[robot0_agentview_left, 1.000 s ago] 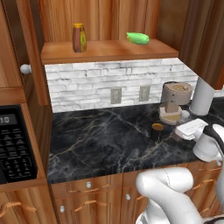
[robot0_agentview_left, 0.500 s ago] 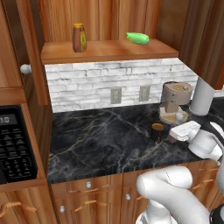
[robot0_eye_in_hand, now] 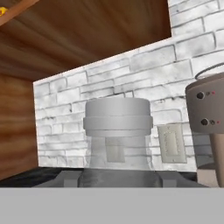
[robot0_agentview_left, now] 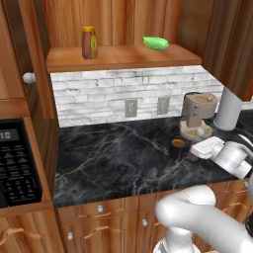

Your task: Pick the cinnamon and honey bottle from the cabinet and place them next to the mug.

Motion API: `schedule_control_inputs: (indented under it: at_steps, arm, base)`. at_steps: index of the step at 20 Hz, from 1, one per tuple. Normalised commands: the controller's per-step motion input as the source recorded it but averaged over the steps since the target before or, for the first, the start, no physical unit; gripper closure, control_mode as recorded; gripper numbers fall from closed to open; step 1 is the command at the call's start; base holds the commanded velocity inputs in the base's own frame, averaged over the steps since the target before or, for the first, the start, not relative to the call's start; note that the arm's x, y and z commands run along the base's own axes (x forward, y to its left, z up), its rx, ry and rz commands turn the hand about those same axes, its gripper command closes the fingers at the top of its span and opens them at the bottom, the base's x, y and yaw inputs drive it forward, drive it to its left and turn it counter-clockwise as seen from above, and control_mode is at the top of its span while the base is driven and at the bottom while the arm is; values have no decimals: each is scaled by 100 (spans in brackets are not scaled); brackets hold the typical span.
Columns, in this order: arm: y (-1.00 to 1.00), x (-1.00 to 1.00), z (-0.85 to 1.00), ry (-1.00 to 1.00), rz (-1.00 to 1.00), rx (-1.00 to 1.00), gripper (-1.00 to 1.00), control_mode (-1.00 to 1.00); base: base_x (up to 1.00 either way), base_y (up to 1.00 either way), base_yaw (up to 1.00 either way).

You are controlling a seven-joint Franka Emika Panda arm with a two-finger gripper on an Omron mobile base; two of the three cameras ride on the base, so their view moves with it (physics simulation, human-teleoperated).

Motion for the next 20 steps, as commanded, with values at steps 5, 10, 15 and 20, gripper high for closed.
schedule_control_inputs:
  at_steps: [5, 10, 15, 20]
  arm:
    - [-10, 15, -25, 0, 5, 0, 100, -100]
    - [-10, 0, -24, -2, 4, 0, 100, -100]
    - [0, 3, -9, 0, 2, 0, 100, -100]
    - [0, 8, -1, 0, 0, 0, 100, -100]
  base:
    - [0, 0, 0]
    - [0, 0, 0]
    - [0, 0, 0]
    - [0, 0, 0]
